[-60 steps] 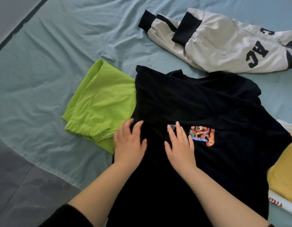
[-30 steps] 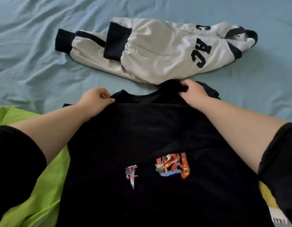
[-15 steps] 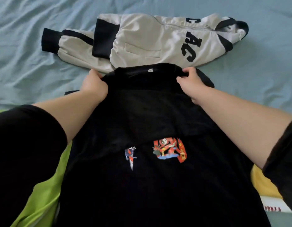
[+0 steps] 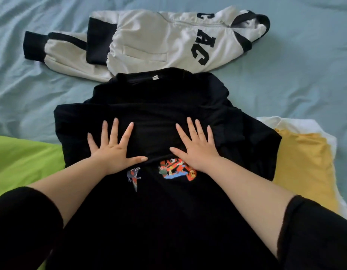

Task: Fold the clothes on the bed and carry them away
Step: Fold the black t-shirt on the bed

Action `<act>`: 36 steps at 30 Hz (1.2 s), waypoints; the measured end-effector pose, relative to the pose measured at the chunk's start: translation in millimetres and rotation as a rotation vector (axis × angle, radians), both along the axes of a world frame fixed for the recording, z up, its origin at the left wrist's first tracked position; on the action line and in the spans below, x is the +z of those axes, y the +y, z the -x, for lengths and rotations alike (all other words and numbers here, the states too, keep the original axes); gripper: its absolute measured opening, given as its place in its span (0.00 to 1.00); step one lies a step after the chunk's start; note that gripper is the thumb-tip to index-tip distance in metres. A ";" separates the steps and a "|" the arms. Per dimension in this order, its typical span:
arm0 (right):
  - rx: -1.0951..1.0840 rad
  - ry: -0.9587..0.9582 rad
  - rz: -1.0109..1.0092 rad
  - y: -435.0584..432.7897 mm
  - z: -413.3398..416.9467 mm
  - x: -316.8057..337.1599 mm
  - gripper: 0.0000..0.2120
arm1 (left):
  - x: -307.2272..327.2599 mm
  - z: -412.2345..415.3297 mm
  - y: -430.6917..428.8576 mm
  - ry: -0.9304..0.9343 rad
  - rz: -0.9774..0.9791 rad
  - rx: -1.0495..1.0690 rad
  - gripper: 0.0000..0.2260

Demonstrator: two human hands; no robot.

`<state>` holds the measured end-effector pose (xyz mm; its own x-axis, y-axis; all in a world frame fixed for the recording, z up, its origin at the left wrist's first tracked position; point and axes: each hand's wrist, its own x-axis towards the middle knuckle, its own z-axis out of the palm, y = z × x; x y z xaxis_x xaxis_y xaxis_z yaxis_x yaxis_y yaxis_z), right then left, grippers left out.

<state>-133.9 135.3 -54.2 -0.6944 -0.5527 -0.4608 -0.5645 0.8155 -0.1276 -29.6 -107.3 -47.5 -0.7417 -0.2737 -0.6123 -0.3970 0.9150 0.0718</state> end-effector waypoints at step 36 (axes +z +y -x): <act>-1.330 -0.610 0.248 230.1 -131.6 12.5 0.24 | 41.2 -70.5 276.2 -0.373 -0.254 -0.076 0.49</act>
